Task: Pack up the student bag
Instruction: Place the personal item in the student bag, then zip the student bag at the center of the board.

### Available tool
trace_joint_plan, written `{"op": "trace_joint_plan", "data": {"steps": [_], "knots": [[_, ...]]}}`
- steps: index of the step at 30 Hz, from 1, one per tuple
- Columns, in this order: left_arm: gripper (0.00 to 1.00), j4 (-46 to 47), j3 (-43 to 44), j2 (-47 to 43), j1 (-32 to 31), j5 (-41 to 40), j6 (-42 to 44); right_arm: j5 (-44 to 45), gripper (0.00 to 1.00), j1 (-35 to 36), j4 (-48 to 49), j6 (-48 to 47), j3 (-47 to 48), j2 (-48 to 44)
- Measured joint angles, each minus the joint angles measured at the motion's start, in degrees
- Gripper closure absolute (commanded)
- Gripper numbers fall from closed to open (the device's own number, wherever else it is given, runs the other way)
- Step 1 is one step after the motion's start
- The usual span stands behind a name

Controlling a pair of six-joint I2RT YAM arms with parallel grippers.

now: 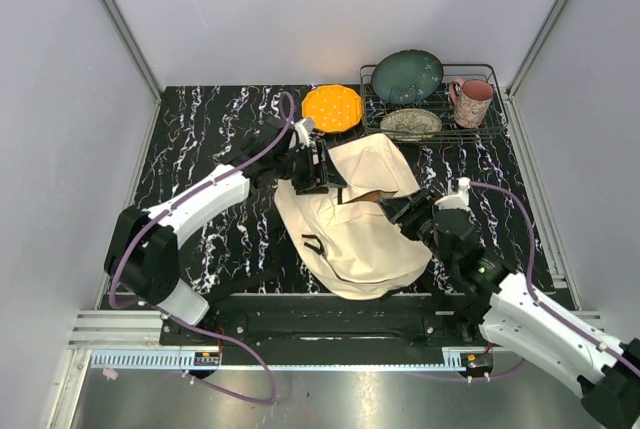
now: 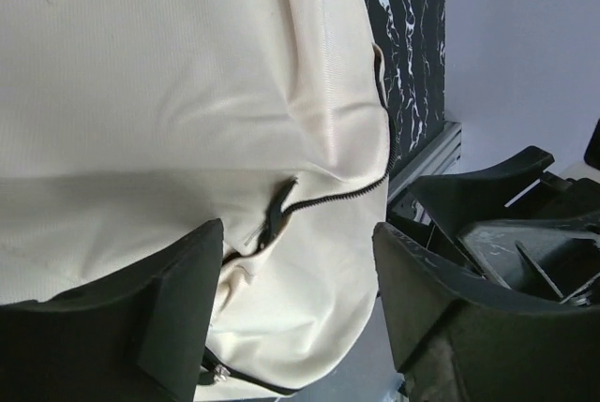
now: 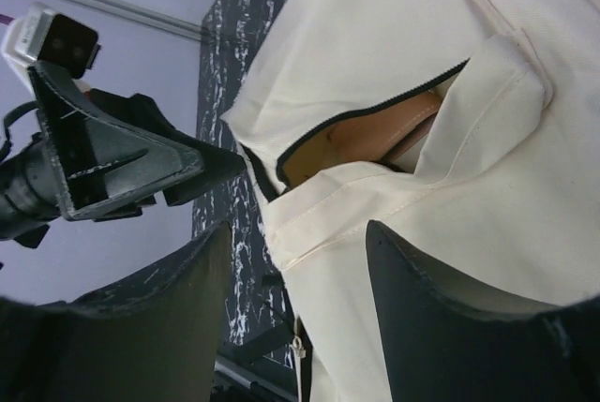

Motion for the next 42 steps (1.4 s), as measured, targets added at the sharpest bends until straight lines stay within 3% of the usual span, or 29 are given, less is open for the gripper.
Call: {"op": "trace_joint_plan", "data": {"steps": [5,12,22,32,42], "knots": [[0.12,-0.8,-2.6,-4.8,0.0,-1.6,1.5,-2.9,0.41,0.0,-4.8,-4.4,0.9,-4.3],[0.08,-4.1,-6.5,-15.1,0.0,-9.9,3.5,-10.3,0.45,-0.1,-8.5,-12.1,10.1,4.7],[0.01,-5.9,-17.0,-22.2,0.0,-15.8,3.1,-17.4,0.44,0.0,-8.8,-18.7,18.8,16.5],[0.02,-2.2,-19.5,-21.9,0.0,-17.6,0.9,-20.5,0.46,0.0,-9.5,-19.4,20.9,19.6],[0.05,4.5,-20.2,-15.1,0.0,-15.7,-2.0,-20.8,0.51,0.0,-9.4,-19.4,23.6,25.6]]}}
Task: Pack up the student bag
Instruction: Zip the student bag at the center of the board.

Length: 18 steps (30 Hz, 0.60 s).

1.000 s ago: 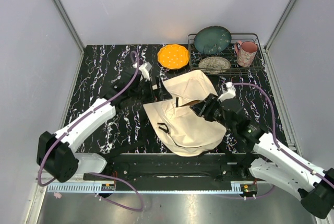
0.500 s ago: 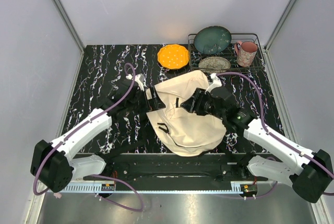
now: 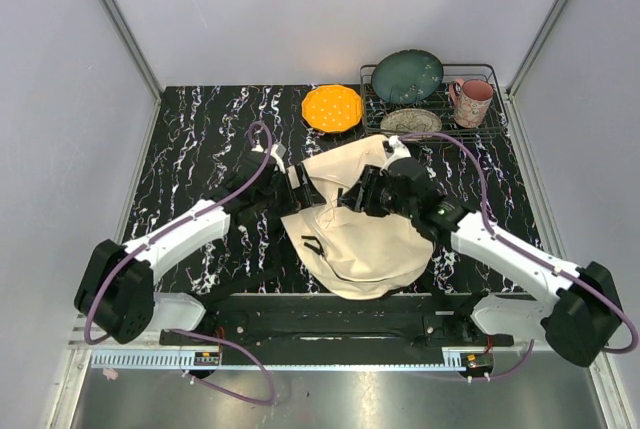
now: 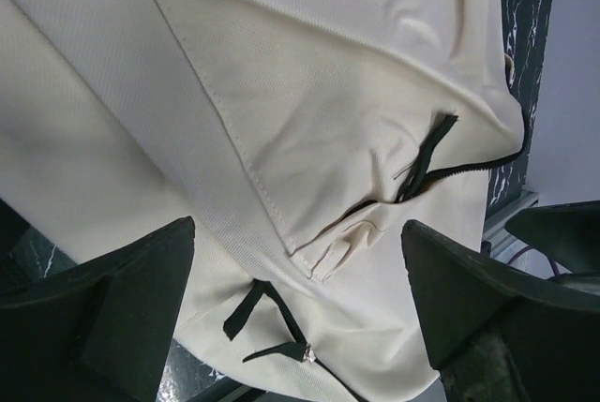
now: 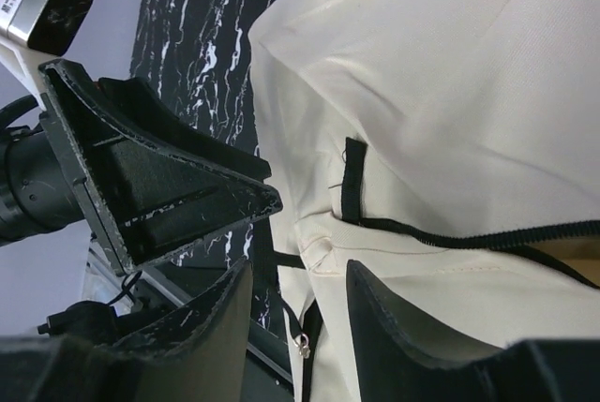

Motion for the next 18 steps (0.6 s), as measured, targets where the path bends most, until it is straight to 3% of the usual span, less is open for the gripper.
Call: {"op": "trace_joint_plan", "data": {"steps": [7,18], "knots": [[0.14,4.4,0.0,4.3,0.0,1.4,-1.5,3.4,0.55,0.0,0.0,-1.3,2.9,7.1],[0.45,12.3,-3.1,9.0,0.5,2.3,-4.0,6.8,0.56,0.0,-1.2,-3.1,7.5,14.5]]}}
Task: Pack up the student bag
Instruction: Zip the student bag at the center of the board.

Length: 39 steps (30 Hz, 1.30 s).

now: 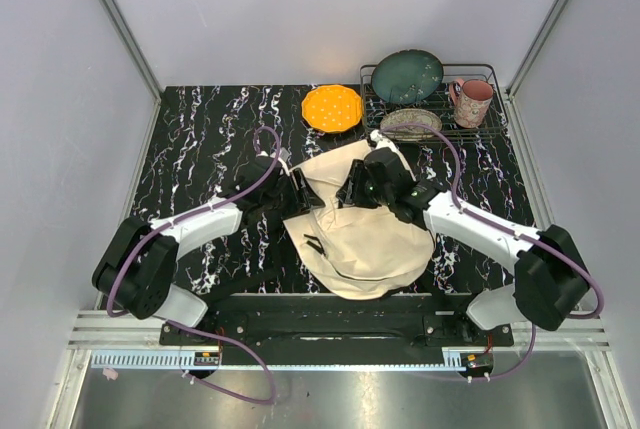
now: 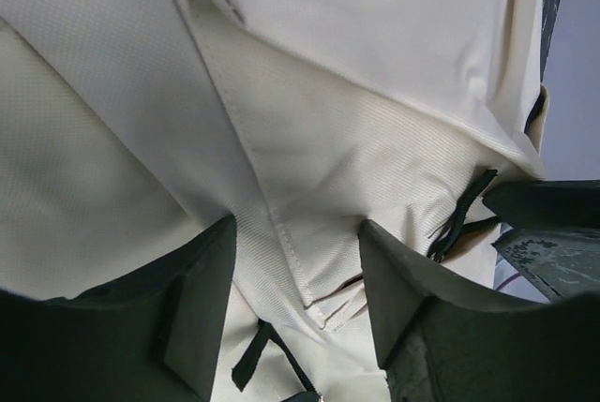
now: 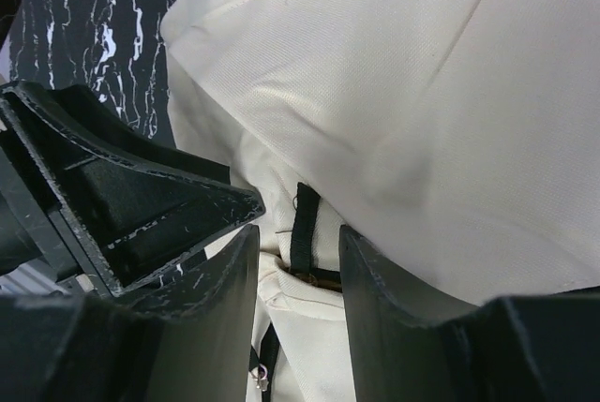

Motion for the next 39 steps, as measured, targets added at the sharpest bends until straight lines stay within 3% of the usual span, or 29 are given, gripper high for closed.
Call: {"op": "trace_joint_plan", "data": {"steps": [15,17,22,24,26,39], "knots": [[0.68,1.3,-0.2,0.4,0.2,0.8,-0.5,-0.1,0.64,0.0,-0.7,0.2,0.3,4.7],[0.71,1.4,-0.2,0.4,0.2,0.9,-0.5,0.2,0.74,0.0,-0.8,0.2,0.4,5.7],[0.8,1.7,-0.2,0.5,0.2,1.2,-0.6,0.8,0.82,0.0,-0.8,0.6,0.5,6.8],[0.91,2.1,-0.2,0.7,0.2,1.5,-0.7,0.8,0.94,0.0,-0.8,0.7,0.5,6.8],[1.0,2.4,-0.2,1.2,0.2,1.8,-1.0,0.9,0.99,0.0,-0.4,0.9,0.5,6.8],[1.0,2.3,0.3,0.6,0.8,3.3,0.8,8.3,1.0,0.1,-0.4,1.1,-5.7,-4.8]]}}
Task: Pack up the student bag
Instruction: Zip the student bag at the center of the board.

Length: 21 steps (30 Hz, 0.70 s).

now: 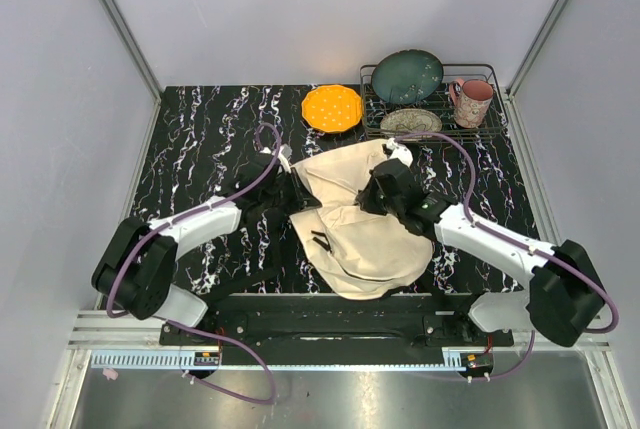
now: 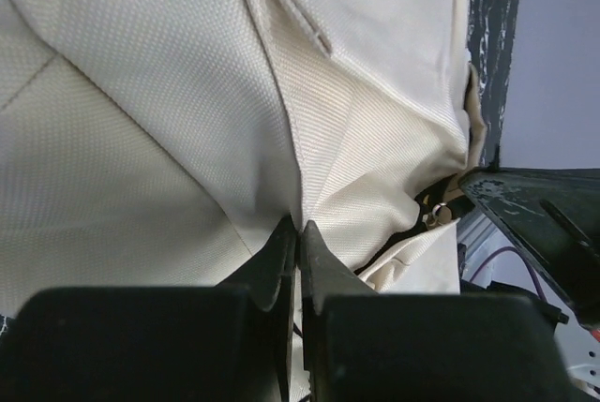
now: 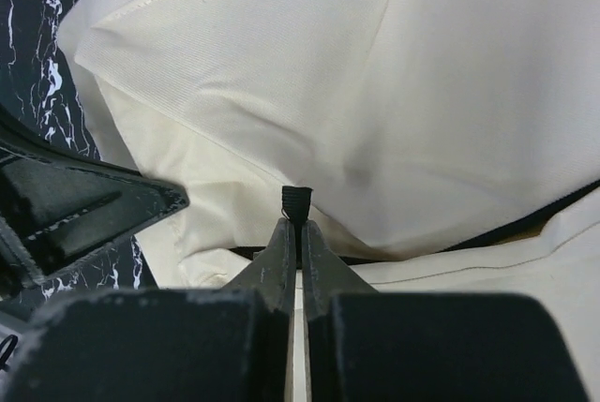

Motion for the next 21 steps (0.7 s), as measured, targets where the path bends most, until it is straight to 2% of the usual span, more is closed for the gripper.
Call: {"op": "trace_joint_plan", "data": {"steps": [13,21], "knots": [[1.0,-1.9,-1.7,-5.1,4.7,5.6,2.0,7.7,1.0,0.1,0.5,1.1,-5.6,-6.6],[1.0,-3.7,-4.3,-9.0,9.5,9.4,2.7,11.0,1.0,-0.1,0.2,1.5,-6.2,-6.9]]}}
